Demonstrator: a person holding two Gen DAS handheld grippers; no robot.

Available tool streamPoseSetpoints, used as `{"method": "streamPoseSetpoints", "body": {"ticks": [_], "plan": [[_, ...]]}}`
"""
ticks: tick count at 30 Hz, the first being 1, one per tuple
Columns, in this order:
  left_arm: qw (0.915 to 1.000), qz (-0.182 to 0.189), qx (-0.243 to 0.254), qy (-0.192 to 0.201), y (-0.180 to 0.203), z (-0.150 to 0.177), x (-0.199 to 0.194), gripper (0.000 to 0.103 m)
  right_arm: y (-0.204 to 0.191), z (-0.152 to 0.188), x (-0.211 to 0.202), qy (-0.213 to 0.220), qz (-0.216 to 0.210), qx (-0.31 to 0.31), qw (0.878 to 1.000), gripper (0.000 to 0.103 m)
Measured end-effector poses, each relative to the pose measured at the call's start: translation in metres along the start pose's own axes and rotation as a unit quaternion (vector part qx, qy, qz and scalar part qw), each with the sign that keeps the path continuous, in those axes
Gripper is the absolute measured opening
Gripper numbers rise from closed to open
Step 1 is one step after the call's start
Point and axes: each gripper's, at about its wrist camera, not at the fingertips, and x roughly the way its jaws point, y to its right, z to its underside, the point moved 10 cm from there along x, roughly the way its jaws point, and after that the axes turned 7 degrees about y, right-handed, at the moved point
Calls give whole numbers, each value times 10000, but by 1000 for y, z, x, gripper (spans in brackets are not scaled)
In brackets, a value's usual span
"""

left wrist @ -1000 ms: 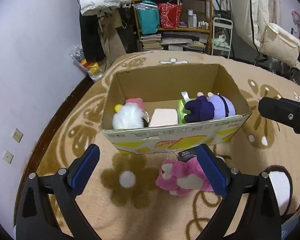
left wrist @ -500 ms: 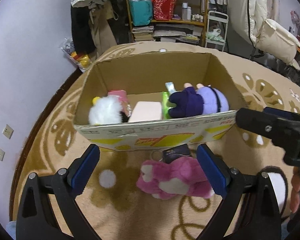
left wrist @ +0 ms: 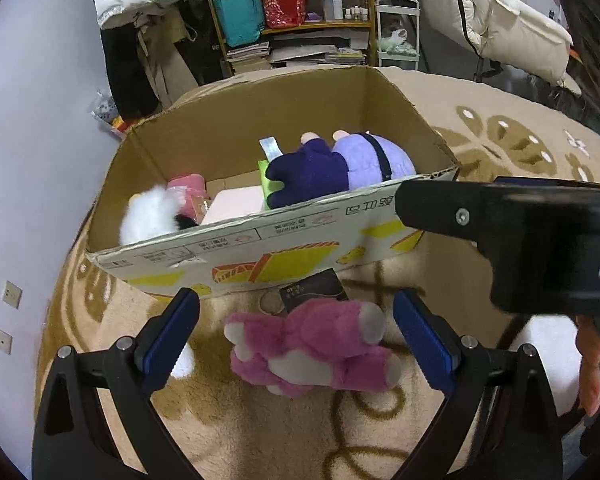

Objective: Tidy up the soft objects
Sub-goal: 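Grasp the pink bear with left tool while right tool grasps black Face tissue pack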

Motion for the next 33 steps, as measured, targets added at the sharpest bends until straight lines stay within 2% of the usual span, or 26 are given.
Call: {"method": "streamPoseSetpoints", "body": {"ticks": [2,5,8,12,13,16,24,25,33], "plan": [[10000,-59,-23,20,-3,0,1,97,-1,2,1,-23,-22,2,10000,103],[9999,86,-119,-22,-5,3,6,96,-2,6,3,-85,-15,-9,10000,103],[9996,215,-187,-31,-6,5,9,84,-2,9,6,-156,-20,2,9999,103],[9983,509,-256,-152,2,10,13,55,-4,14,9,-252,-20,-34,9997,103],[9982,504,-244,-212,3,12,15,45,-5,16,10,-283,-10,-60,9996,103],[9987,397,-260,-196,0,15,11,34,-6,20,12,-353,1,-103,9993,103],[9976,313,-609,-43,-29,20,-8,28,-13,27,15,-482,-148,-92,9987,103],[9975,315,-634,-45,-31,20,-10,27,-15,28,16,-514,-172,-105,9985,98],[9929,395,-1119,-118,-57,26,-26,26,-35,50,34,-908,-278,-374,9948,88]]}}
